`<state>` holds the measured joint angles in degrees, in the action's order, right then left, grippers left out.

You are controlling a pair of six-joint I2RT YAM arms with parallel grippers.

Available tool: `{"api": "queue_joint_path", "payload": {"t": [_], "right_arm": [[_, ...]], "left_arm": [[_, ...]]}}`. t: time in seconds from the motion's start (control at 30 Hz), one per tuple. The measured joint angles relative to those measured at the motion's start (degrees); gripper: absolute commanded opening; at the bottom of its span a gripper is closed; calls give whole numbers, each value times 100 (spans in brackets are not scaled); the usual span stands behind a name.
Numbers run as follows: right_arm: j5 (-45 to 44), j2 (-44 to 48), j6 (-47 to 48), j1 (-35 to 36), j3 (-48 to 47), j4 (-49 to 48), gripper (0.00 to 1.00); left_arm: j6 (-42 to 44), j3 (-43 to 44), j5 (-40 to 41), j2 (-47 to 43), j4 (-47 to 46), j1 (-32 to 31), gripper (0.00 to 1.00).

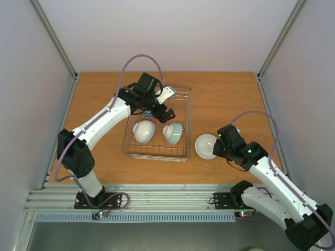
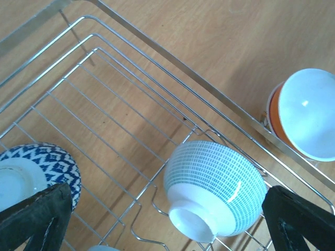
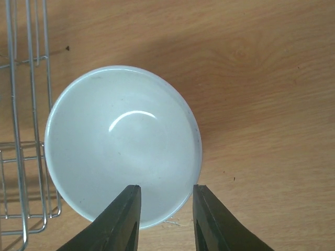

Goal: Load the bowls into the dish rack

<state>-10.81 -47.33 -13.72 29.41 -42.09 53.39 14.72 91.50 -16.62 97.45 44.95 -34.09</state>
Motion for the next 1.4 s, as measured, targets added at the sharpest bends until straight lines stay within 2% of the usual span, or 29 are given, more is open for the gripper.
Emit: {"api": "queue_joint_path", "payload": {"t": [0.33,0.7,0.87,1.03,1.4], "right_arm": [[-109,-457,-85,0,208,-42,30],[-186,-881,-81,-52,457,-393,26],[-184,-1025,-61,-90,492,-586,20],[-201,-1054,-39,-101,492,-664,2],[-260,-503,72,-120,487,-586,1]], "left_arm": [[-190,-131,-505,-28,37,0,99],[-247,-319,-614,-50,35,0,99],[-249,-356,-616,-52,35,0,99],[-249,-374,-616,-52,31,0,99],[-267,-442,-608,-79,24,0,99]]}}
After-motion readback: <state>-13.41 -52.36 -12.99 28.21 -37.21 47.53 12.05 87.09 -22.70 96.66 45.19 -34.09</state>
